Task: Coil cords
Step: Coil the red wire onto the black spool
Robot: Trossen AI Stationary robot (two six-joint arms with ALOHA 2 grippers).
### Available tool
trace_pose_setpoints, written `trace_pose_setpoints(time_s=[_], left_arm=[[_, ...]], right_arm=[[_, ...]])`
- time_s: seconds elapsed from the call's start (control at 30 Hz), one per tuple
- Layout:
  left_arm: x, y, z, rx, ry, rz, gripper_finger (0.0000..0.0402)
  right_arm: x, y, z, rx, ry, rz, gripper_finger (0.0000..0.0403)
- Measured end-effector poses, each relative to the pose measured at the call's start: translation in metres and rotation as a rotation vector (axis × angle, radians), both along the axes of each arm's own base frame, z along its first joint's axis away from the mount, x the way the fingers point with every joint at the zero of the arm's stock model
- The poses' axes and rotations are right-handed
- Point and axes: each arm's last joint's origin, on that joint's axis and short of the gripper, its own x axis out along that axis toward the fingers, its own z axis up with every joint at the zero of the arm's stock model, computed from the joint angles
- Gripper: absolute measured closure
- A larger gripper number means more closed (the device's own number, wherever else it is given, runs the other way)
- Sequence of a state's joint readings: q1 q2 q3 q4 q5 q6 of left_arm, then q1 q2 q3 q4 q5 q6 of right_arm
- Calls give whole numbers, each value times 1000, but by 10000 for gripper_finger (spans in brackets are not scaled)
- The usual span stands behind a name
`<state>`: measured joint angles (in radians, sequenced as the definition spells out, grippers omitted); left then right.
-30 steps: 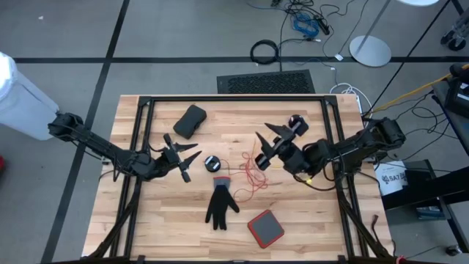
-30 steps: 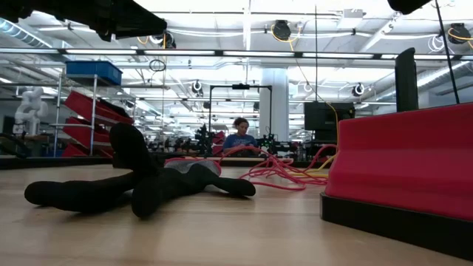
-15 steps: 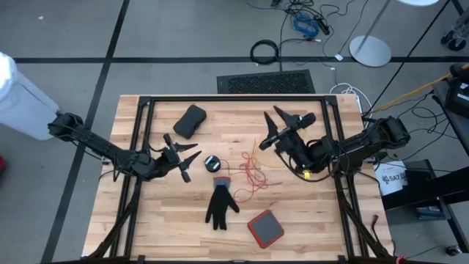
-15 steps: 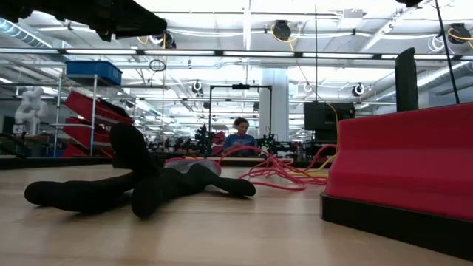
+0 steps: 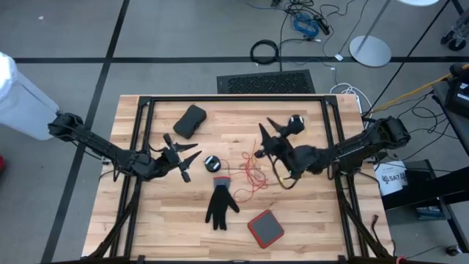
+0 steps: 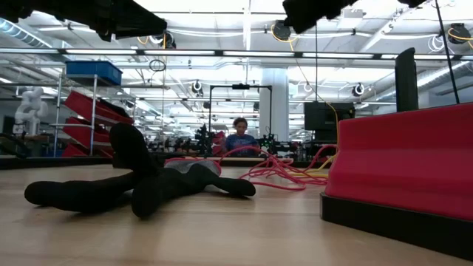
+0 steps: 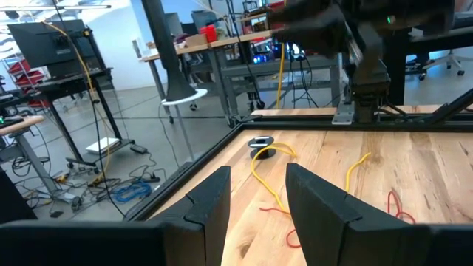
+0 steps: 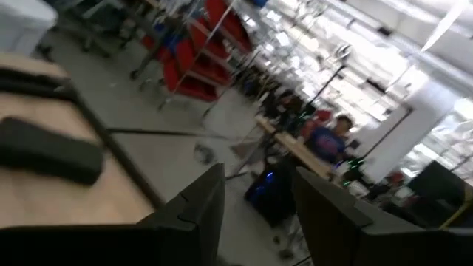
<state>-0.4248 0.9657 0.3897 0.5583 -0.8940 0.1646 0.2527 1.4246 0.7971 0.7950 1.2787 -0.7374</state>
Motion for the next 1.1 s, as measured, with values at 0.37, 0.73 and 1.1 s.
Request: trace_pose_setpoints(time_s=[0.37,0.73,1.1], left_arm=[[0,0,0,0,0,0,262],[0,0,0,0,0,0,262],[0,0,0,0,0,0,262]], right_arm=[[11,14,-22,238,-55,544,257],[18,12,-13,379,-158,1005,257],[16,18,-27,627,-55,1169,257]])
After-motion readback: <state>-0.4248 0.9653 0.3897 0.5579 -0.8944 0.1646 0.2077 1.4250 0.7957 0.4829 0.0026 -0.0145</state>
